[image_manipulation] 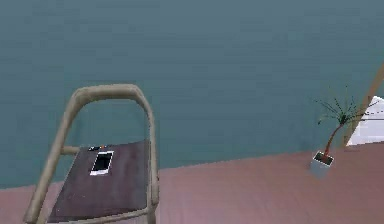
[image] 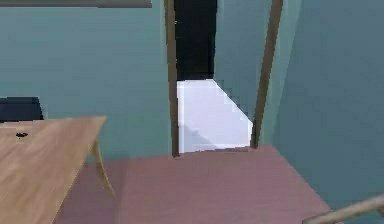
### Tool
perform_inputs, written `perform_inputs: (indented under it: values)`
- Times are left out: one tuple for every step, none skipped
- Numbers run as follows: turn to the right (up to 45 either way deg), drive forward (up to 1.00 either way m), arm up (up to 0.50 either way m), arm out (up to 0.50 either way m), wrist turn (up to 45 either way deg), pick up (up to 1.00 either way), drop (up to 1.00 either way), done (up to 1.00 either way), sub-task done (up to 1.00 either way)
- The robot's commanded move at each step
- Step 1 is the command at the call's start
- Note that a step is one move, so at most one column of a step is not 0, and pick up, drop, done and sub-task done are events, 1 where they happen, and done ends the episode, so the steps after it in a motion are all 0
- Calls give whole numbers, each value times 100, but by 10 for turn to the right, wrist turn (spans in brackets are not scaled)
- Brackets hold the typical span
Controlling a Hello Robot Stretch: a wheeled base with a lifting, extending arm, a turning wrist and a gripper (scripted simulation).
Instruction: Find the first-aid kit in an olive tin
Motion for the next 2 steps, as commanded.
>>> perform_inputs:
  values:
    - [0, 25, 0, 0, 0, 0, 0, 0, 0]
    - [90, 0, 0, 0, 0, 0, 0, 0, 0]
